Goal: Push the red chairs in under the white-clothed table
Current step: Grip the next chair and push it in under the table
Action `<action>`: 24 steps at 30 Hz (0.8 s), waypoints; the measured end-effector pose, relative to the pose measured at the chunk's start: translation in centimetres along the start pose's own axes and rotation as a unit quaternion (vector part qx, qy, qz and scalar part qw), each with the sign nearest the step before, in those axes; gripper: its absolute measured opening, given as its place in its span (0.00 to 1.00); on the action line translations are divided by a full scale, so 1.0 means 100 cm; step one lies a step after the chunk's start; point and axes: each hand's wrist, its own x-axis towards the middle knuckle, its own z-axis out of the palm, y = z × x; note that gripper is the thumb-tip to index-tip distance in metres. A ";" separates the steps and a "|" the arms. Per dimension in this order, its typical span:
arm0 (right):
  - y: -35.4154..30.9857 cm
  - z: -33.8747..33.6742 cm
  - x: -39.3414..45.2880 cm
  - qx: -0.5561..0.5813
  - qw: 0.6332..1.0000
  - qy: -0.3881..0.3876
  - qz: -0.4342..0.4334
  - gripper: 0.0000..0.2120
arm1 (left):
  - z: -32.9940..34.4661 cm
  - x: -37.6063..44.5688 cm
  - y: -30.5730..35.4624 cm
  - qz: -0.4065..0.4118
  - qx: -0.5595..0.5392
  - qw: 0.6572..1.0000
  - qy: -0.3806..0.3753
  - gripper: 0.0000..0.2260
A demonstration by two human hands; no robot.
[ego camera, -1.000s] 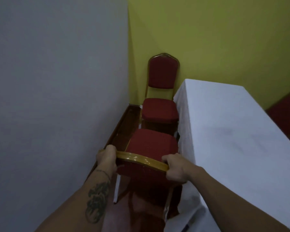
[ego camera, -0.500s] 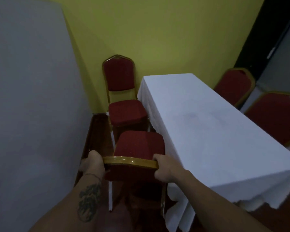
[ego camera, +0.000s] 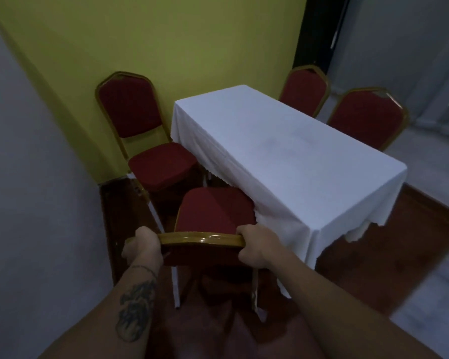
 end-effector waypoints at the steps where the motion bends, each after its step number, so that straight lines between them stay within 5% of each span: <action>1: -0.005 0.005 -0.004 0.005 1.000 0.005 0.002 0.11 | -0.003 0.003 0.005 0.006 0.013 1.000 -0.007 0.27; 7: -0.043 0.024 -0.021 0.004 1.000 0.015 -0.011 0.10 | -0.007 0.111 0.026 0.011 0.118 0.990 -0.075 0.28; 11: -0.060 0.034 -0.022 0.008 1.000 0.001 -0.020 0.12 | -0.031 0.058 0.060 0.013 0.161 0.972 -0.168 0.12; 14: -0.053 0.035 -0.018 0.031 0.999 -0.012 -0.001 0.14 | -0.032 0.042 0.057 -0.010 0.083 0.976 -0.199 0.17; 19: -0.047 0.036 -0.015 0.000 0.999 -0.023 0.022 0.16 | -0.013 -0.009 0.016 0.007 0.029 0.990 -0.138 0.36; 24: -0.061 0.039 -0.015 -0.008 1.000 -0.030 -0.007 0.05 | -0.013 0.004 0.022 0.049 0.070 0.992 -0.090 0.34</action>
